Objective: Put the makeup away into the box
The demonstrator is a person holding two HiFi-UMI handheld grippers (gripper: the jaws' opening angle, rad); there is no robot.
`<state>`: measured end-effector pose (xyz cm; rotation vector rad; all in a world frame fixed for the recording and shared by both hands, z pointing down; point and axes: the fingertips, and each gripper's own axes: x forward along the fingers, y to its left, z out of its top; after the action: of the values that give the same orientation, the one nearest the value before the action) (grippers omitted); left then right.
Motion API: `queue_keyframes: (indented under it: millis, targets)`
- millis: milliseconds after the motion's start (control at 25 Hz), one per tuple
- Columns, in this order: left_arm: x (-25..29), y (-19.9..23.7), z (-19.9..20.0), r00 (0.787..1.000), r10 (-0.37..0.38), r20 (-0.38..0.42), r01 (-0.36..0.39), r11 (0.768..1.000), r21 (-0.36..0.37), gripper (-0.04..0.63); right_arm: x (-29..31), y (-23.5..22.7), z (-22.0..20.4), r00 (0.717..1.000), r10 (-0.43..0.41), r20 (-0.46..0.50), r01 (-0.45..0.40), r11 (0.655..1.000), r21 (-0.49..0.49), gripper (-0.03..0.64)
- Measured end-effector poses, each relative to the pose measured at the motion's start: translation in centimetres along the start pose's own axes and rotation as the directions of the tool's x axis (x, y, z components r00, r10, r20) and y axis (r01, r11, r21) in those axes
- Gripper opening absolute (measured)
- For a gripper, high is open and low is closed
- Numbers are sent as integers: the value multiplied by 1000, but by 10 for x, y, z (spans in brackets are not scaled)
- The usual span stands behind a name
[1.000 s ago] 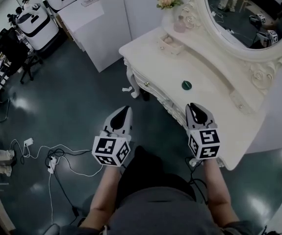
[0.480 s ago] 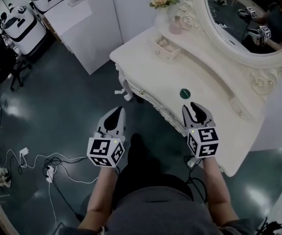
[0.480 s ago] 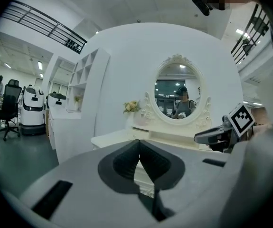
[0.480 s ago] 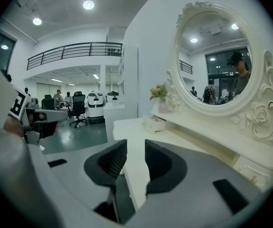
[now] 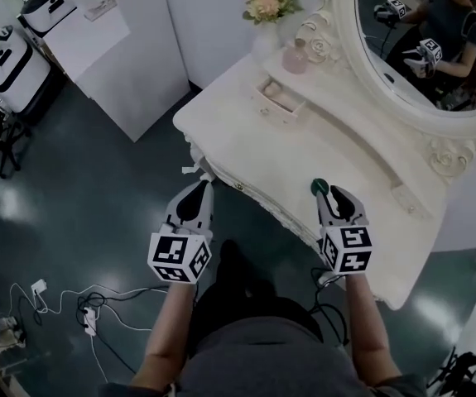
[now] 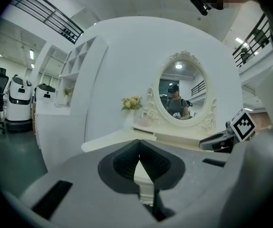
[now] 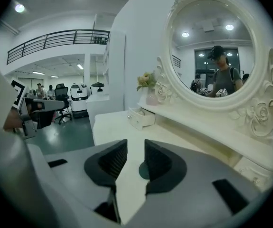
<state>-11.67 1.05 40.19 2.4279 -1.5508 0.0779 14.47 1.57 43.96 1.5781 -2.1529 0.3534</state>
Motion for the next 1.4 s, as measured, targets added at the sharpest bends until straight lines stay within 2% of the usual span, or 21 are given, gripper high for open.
queue_keyframes:
  millis: [320, 720, 1200, 1400]
  targets:
    - [46, 26, 9, 992, -125, -31, 125, 992, -25, 5, 16, -7, 6, 993, -105, -56, 106, 994, 9, 117]
    - [84, 16, -3, 964, -252, -89, 249, 968, -42, 5, 26, -9, -17, 975, -147, -167, 146, 989, -20, 114]
    - [123, -4, -16, 939, -300, -166, 305, 952, 3, 5, 57, -29, -52, 954, -110, -279, 101, 994, -46, 110]
    - [141, -12, -18, 931, -311, -191, 319, 948, 13, 6, 66, -31, -62, 941, -61, -333, 43, 997, -60, 101]
